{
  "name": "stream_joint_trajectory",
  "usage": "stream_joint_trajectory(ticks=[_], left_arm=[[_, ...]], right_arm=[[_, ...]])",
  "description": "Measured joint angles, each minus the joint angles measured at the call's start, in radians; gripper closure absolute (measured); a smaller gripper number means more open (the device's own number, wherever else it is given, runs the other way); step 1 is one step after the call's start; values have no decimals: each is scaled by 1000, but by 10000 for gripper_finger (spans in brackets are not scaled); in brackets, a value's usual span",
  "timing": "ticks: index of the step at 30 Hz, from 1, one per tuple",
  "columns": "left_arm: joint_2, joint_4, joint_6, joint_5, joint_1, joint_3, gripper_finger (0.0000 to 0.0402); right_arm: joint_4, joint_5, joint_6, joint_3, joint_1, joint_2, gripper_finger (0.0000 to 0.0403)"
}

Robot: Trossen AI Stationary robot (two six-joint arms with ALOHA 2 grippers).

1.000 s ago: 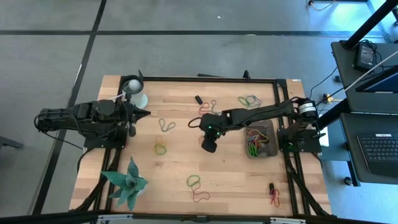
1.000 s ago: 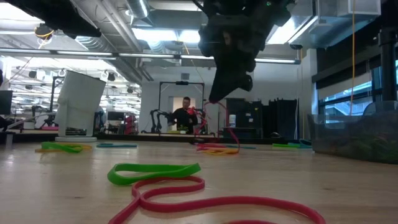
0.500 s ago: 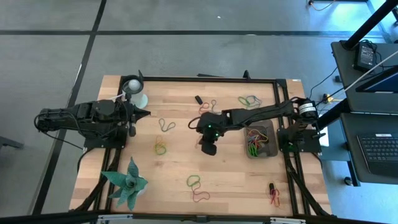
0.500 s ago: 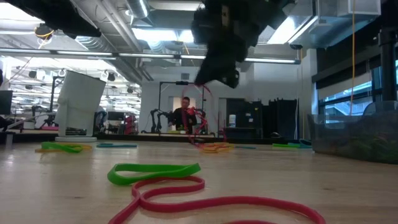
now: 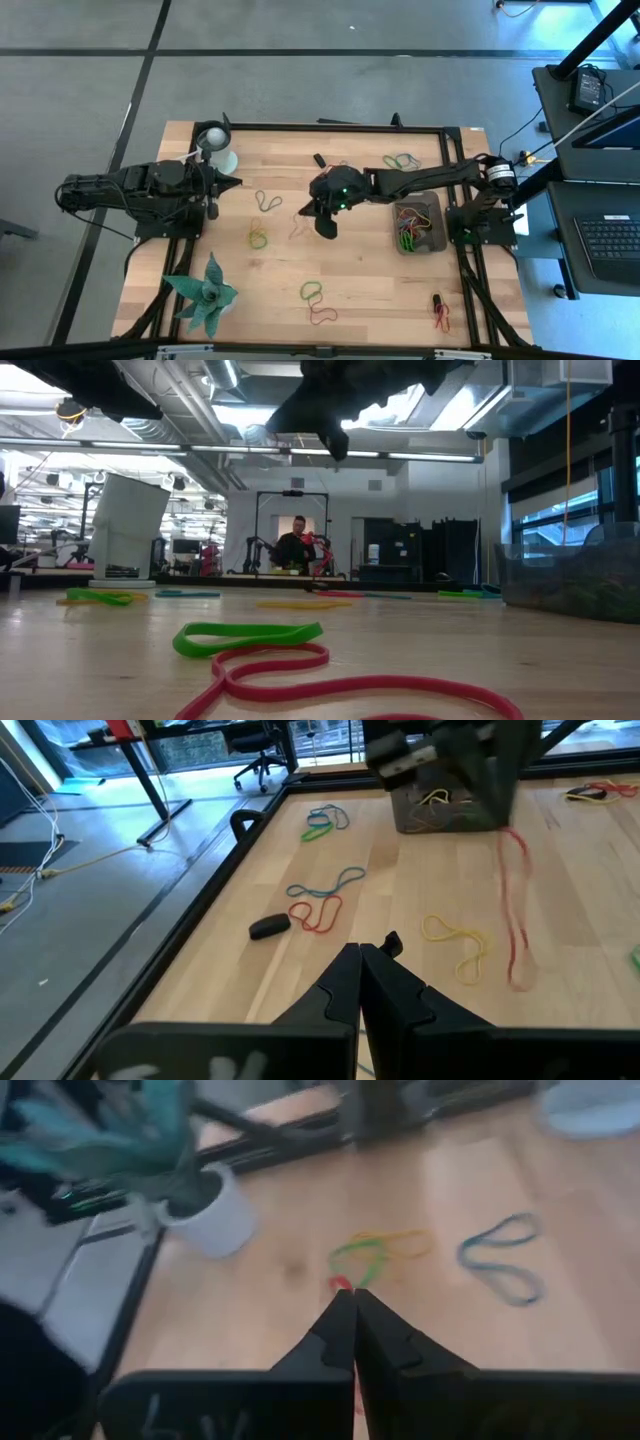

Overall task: Pick and place rubber bands into bin
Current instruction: Put the red rubber band into the black bin

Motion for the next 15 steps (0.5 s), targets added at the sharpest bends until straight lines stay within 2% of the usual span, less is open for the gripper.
stream_joint_trajectory(ticks=[5,9,15], left_arm=[[0,-3,0,1,0,0,400],[0,-4,-1,1,0,0,396],[-1,-6,-1,2,0,0,400]], right_arm=[[-11,104,-19,0,-5,-8,402],[-37,142,-17,2,-9,-21,402],[-311,285,-11,82,-12,-77,402]])
